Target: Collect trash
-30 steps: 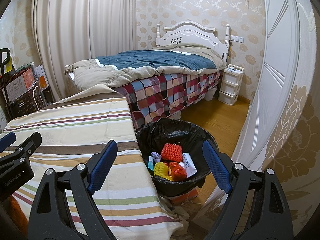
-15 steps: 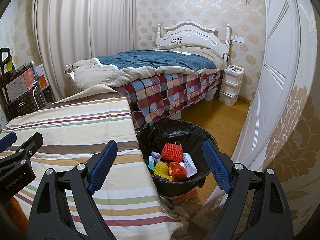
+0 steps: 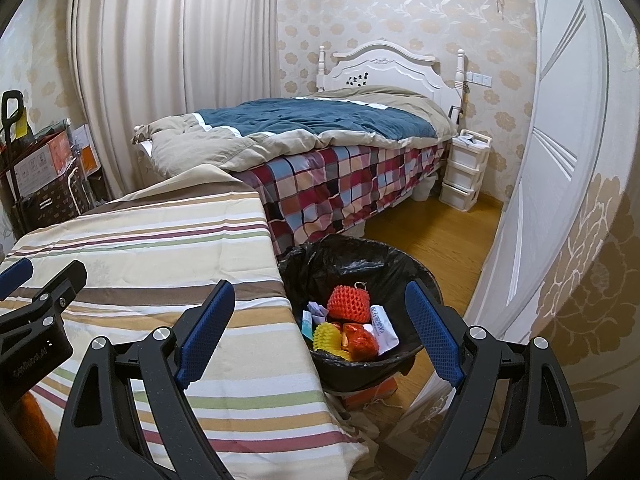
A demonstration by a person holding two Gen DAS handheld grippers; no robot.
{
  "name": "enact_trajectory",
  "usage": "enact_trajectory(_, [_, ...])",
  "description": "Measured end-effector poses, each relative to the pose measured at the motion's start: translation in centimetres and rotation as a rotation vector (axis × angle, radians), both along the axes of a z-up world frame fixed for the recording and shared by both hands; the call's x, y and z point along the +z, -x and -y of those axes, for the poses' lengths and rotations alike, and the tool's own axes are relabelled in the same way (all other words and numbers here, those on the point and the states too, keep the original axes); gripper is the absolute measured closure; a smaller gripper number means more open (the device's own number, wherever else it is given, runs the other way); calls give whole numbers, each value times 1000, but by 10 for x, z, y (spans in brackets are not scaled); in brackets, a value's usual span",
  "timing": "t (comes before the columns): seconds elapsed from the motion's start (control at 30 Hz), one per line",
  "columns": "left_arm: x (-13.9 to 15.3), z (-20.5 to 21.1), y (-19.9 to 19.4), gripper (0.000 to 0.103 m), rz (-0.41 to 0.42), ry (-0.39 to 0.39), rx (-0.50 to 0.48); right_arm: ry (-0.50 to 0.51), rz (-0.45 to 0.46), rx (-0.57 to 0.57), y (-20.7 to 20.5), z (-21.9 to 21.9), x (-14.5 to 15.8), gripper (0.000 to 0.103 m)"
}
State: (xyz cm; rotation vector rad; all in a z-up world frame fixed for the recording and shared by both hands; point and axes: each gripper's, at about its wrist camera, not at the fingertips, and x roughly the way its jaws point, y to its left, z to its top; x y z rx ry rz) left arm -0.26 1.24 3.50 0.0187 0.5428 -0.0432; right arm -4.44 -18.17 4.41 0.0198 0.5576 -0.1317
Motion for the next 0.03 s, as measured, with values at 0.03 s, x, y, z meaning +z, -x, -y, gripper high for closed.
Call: enact_trajectory(0.03, [-1, -2, 0, 13, -4, 1, 4, 1, -2, 2, -1, -1, 0, 18])
